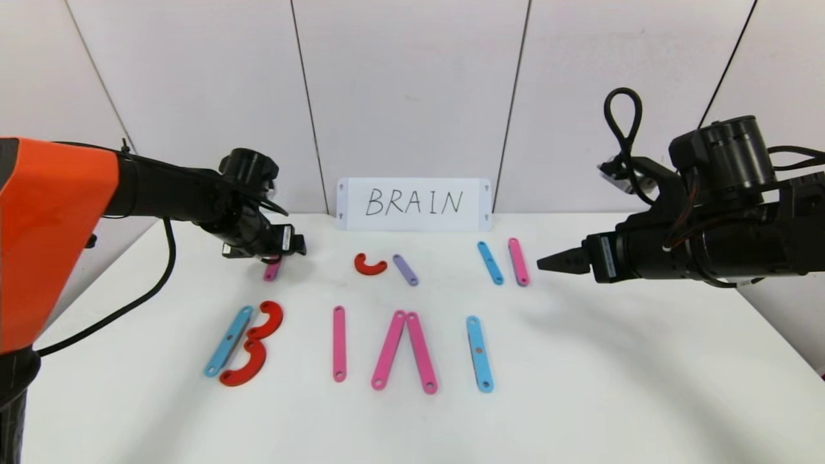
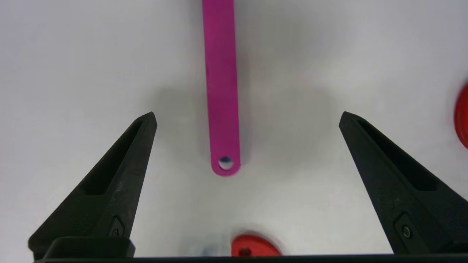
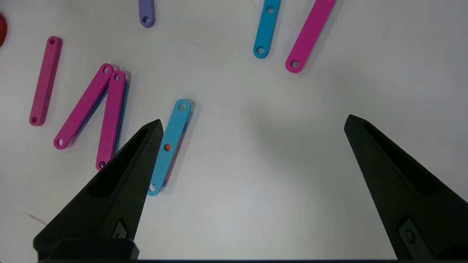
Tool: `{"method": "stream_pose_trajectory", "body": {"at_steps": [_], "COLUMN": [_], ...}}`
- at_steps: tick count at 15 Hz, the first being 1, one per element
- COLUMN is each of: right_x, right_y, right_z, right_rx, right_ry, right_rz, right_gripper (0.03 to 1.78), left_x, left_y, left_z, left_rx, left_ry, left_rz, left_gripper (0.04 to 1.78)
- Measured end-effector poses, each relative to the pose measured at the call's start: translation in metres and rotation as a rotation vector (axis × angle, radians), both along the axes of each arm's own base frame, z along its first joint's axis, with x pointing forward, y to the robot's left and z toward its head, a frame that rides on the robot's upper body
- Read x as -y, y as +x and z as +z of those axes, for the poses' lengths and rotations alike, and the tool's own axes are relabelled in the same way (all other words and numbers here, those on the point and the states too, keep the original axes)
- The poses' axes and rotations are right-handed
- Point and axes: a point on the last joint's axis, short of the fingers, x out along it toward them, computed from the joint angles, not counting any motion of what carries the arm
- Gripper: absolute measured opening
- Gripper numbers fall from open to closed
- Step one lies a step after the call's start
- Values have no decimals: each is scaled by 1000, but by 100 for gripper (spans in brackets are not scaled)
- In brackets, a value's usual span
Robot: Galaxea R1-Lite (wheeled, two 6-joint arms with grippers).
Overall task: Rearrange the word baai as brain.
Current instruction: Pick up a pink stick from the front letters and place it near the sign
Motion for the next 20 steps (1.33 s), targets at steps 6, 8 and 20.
{"method": "stream_pose_trajectory", "body": {"at_steps": [6, 8, 20], "right_x": [7, 10, 19], "right_y": [2, 3, 7], "right_z": [4, 5, 7], "right_rx": [11, 14, 20], "right_ry": [27, 28, 34], "right_rz": [3, -6, -33], "right_gripper": [173, 173, 173], "left_x": [56, 72, 112], "left_y": [-77, -99, -135], "left_z": [20, 20, -23], "left_rx": [-36, -54, -207], "left_ry": [17, 6, -27], "left_rz": [-142, -159, -167], "left_gripper": [175, 175, 175]}}
